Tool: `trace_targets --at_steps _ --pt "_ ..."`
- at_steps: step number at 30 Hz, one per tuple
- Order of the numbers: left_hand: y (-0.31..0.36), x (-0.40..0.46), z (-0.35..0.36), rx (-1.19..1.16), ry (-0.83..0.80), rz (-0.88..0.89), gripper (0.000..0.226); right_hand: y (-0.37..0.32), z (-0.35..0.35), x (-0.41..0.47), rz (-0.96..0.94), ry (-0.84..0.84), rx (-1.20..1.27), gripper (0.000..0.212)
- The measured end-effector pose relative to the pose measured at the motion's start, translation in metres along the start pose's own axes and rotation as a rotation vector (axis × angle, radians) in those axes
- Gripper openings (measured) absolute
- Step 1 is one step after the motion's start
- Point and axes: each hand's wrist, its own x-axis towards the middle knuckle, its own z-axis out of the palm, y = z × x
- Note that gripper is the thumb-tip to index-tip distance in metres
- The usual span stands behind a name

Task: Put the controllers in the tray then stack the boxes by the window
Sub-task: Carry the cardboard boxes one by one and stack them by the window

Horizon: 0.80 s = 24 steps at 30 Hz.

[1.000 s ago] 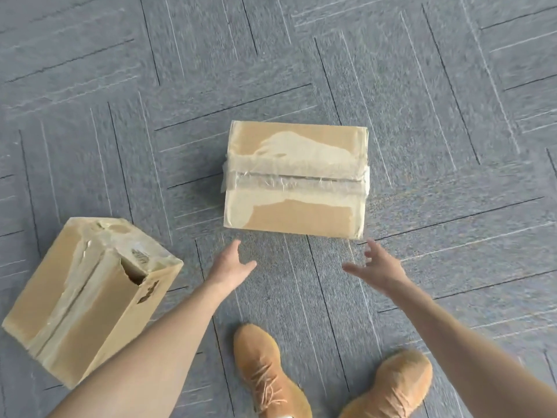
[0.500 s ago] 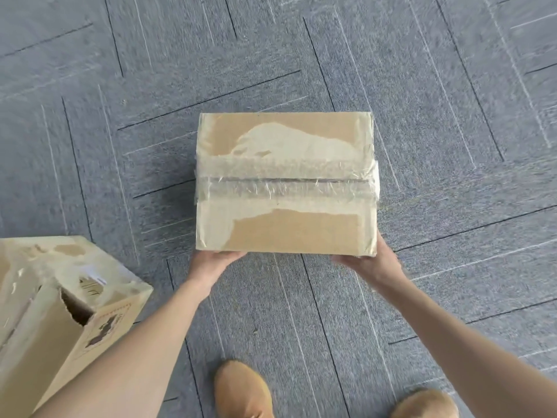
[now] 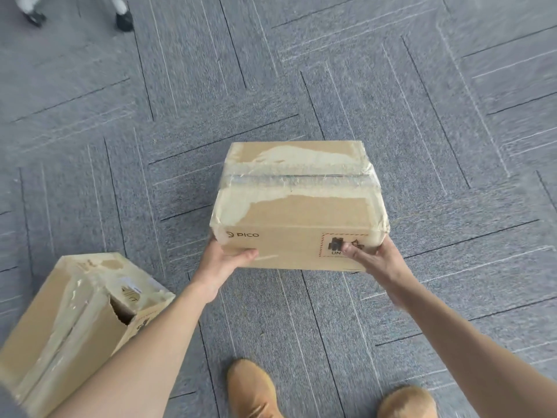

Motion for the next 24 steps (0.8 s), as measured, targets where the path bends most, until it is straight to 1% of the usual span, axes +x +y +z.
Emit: trace_targets --at_steps 2,3,5,7,9,10,11,12,16,19,22,24 --pt "0.029 -0.016 0.000 -0.006 -0.012 -0.001 0.067 -0.028 -0.011 -0.018 -0.033 0.016 0.028 0.111" --pt "0.045 -0.024 0.001 -0.006 -0.019 -0.002 0.065 -0.042 -0.017 -0.026 -0.041 0.028 0.036 0.108" --pt "0.078 -0.039 0.002 0.003 -0.026 0.028 0.057 -0.071 -0.032 -0.043 -0.062 0.041 0.057 0.094" --pt "0.117 -0.057 0.003 0.009 -0.027 0.073 0.055 -0.103 -0.048 -0.060 -0.094 0.063 0.069 0.078" --pt "0.160 -0.077 0.004 0.015 -0.041 0.118 0.061 -0.136 -0.064 -0.076 -0.117 0.090 0.067 0.066" --pt "0.183 -0.087 0.004 0.031 -0.044 0.143 0.071 -0.153 -0.074 -0.084 -0.125 0.103 0.063 0.063" --pt "0.207 -0.098 0.004 0.054 -0.048 0.161 0.080 -0.171 -0.084 -0.093 -0.136 0.122 0.055 0.062" --pt "0.231 -0.109 0.003 0.070 -0.052 0.185 0.084 -0.191 -0.094 -0.104 -0.151 0.136 0.048 0.063" --pt "0.335 -0.161 0.001 0.128 -0.080 0.279 0.072 -0.281 -0.137 -0.158 -0.221 0.200 0.042 0.067" --pt "0.417 -0.205 0.002 0.148 -0.123 0.354 0.065 -0.349 -0.174 -0.204 -0.284 0.285 0.041 0.078" --pt "0.501 -0.259 0.003 0.165 -0.139 0.425 0.064 -0.418 -0.215 -0.255 -0.364 0.365 0.033 0.084" --pt "0.556 -0.301 0.008 0.167 -0.151 0.495 0.059 -0.466 -0.241 -0.295 -0.414 0.423 0.045 0.085"
